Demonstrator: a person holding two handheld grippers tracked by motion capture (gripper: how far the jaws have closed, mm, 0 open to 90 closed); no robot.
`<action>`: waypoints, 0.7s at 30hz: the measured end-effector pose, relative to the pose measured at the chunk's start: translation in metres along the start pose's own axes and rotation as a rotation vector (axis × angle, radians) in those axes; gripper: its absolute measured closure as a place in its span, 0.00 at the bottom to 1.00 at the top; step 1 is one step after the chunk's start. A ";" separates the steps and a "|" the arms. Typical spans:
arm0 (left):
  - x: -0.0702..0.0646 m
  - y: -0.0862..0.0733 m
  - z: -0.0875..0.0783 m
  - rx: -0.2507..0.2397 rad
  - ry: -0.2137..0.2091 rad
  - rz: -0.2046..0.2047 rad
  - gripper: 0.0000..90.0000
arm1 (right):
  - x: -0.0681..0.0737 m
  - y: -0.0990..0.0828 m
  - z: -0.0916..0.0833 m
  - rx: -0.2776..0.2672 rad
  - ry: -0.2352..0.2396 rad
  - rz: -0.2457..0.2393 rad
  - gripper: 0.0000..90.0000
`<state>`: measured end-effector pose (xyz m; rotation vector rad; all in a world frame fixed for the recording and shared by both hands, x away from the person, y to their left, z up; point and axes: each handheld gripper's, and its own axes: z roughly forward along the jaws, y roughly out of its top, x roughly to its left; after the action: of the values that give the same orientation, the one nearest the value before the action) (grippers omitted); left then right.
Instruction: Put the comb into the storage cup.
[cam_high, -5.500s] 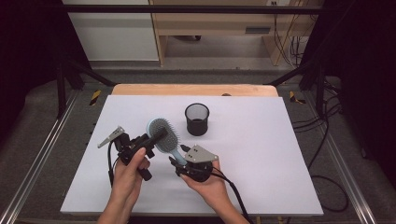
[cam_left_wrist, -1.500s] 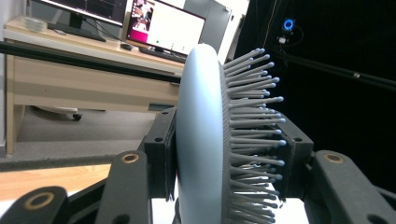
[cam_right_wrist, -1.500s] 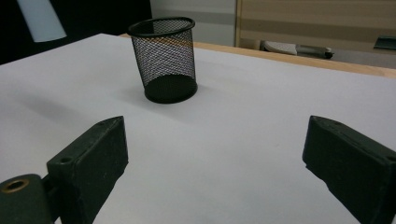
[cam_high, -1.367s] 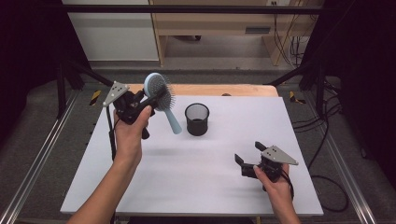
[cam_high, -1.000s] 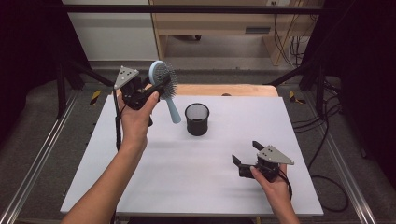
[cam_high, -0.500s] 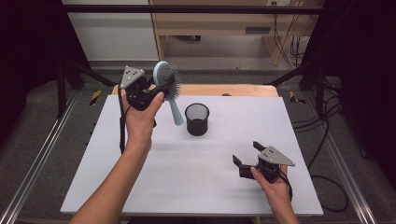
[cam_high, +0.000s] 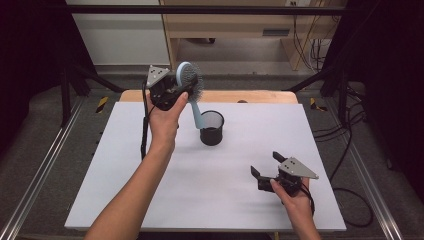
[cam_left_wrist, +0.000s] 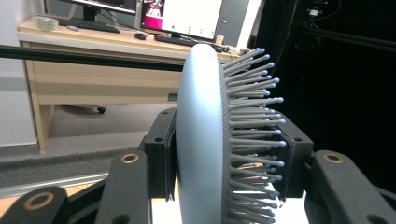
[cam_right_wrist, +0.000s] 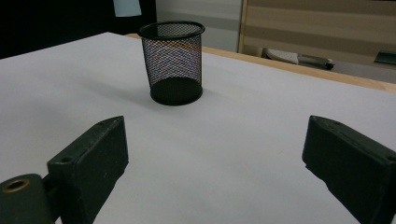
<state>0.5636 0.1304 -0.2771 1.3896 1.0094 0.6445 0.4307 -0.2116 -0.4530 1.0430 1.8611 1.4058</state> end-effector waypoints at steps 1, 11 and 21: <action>0.002 0.000 0.000 0.001 0.007 -0.001 0.56 | 0.000 0.000 0.000 0.002 0.001 0.002 0.08; 0.005 -0.003 0.000 0.005 0.021 -0.004 0.56 | 0.004 -0.001 0.002 0.008 0.003 0.006 0.08; 0.010 -0.002 0.005 -0.022 0.008 -0.017 0.56 | 0.000 0.002 -0.001 -0.013 -0.002 -0.007 0.08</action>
<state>0.5720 0.1367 -0.2817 1.3589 1.0165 0.6472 0.4300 -0.2118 -0.4508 1.0301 1.8499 1.4103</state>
